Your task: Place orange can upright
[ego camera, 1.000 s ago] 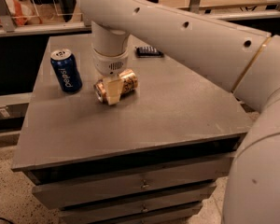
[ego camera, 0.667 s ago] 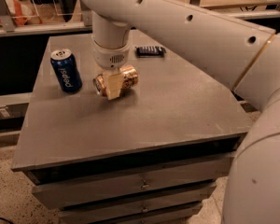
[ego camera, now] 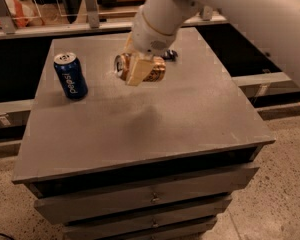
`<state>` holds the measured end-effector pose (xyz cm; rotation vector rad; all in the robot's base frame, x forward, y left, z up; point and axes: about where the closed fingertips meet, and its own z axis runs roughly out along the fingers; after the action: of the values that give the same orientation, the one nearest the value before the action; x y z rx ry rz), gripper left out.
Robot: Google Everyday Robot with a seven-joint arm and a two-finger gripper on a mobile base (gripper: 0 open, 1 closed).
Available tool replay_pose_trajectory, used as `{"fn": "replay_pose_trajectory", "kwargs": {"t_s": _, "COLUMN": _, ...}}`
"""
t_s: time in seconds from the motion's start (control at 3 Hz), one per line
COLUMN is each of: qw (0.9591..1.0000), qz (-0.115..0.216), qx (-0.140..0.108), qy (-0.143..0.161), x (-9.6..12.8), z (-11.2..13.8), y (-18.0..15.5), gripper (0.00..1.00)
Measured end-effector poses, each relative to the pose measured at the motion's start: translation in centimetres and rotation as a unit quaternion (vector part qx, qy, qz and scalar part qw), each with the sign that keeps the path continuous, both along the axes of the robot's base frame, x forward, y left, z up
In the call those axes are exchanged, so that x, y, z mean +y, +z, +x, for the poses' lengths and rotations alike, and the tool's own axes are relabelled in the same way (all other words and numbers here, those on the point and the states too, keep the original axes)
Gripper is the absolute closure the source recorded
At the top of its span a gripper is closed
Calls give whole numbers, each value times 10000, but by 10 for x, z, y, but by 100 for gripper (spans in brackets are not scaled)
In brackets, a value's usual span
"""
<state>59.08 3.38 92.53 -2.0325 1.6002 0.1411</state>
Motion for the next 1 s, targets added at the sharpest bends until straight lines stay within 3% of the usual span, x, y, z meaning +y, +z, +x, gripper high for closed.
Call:
{"fn": "replay_pose_trajectory", "kwargs": {"t_s": 0.33, "qw": 9930, "qz": 973, "qx": -87, "qy": -664, "x": -29, "z": -8, "y": 13, "gripper": 100}}
{"fn": "replay_pose_trajectory", "kwargs": {"t_s": 0.67, "qw": 9727, "qz": 1895, "qx": -162, "qy": -1330, "x": -63, "z": -9, "y": 11, "gripper": 100}}
{"fn": "replay_pose_trajectory", "kwargs": {"t_s": 1.0, "qw": 9389, "qz": 2809, "qx": -315, "qy": -1965, "x": -95, "z": 1, "y": 8, "gripper": 100}}
